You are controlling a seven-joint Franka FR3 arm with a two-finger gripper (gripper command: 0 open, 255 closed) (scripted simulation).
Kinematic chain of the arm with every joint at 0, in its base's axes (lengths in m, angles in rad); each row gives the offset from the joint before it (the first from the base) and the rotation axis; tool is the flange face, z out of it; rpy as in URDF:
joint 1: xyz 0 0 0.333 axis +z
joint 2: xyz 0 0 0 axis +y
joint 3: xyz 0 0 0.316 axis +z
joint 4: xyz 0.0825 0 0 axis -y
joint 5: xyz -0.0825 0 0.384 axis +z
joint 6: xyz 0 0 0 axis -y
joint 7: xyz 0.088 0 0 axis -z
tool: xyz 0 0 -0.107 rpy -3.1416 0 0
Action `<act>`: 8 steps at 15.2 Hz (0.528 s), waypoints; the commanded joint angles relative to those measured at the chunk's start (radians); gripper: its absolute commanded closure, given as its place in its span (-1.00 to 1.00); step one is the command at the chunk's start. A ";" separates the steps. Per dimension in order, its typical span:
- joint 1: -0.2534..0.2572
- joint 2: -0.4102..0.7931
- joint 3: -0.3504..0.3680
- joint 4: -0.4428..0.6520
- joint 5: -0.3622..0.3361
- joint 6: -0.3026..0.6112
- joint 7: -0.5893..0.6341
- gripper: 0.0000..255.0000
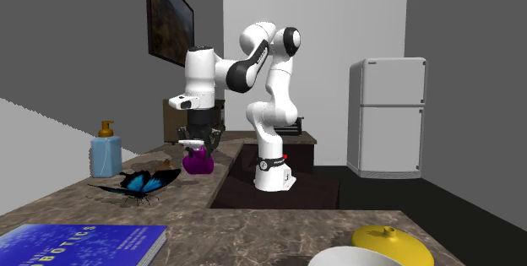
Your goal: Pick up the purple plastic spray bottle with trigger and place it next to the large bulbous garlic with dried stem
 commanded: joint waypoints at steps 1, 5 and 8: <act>-0.024 -0.047 -0.032 -0.040 -0.020 0.000 -0.044 1.00; -0.084 -0.130 -0.104 -0.108 -0.073 0.001 -0.135 1.00; -0.136 -0.181 -0.162 -0.146 -0.121 0.001 -0.207 1.00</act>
